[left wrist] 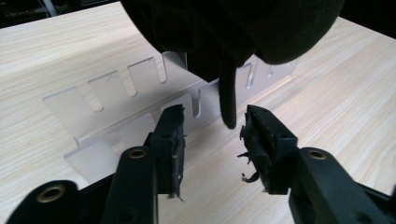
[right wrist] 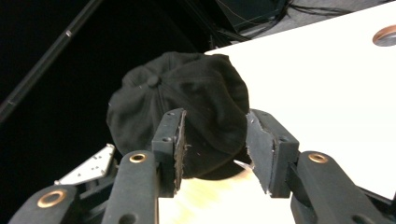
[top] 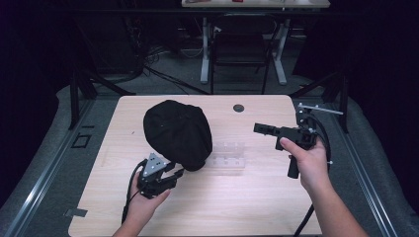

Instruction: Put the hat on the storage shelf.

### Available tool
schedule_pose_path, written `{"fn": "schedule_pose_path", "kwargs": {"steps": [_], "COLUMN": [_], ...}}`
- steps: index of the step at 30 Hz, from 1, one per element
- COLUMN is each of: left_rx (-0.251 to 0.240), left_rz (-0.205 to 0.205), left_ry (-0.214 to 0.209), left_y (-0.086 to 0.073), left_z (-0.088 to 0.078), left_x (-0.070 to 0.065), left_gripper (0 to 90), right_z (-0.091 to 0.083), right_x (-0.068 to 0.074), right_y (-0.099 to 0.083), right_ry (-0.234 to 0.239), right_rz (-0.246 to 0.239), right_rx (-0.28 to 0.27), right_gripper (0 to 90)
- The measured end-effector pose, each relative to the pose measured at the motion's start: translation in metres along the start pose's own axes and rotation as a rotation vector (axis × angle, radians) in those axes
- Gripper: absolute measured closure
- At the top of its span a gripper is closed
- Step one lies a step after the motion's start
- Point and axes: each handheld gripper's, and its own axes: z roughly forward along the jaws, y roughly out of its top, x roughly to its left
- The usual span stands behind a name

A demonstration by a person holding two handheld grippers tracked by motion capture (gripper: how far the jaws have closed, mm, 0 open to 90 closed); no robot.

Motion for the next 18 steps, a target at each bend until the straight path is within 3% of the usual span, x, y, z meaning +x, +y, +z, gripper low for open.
{"fn": "schedule_pose_path", "kwargs": {"steps": [3,7,11,18], "left_rx": [0.006,0.008,0.015,0.023], "left_rz": [-0.006,-0.027,-0.037,-0.062], "left_ry": [0.005,0.012,0.019,0.046], "left_y": [-0.004,-0.011,-0.015,-0.028], "left_z": [-0.004,-0.014,-0.02,-0.028], "left_x": [0.004,0.012,0.019,0.031], "left_gripper": [53.8,52.1,51.5,50.5], "right_z": [-0.002,-0.005,-0.006,-0.011], "right_x": [0.007,0.012,0.011,0.002], "right_y": [-0.007,-0.014,-0.021,-0.042], "right_ry": [-0.073,-0.132,-0.14,-0.193], "right_rz": [-0.084,-0.141,-0.149,-0.184], "right_rx": [0.007,0.023,0.024,0.022], "right_gripper": [55.1,54.3,53.9,53.1]}}
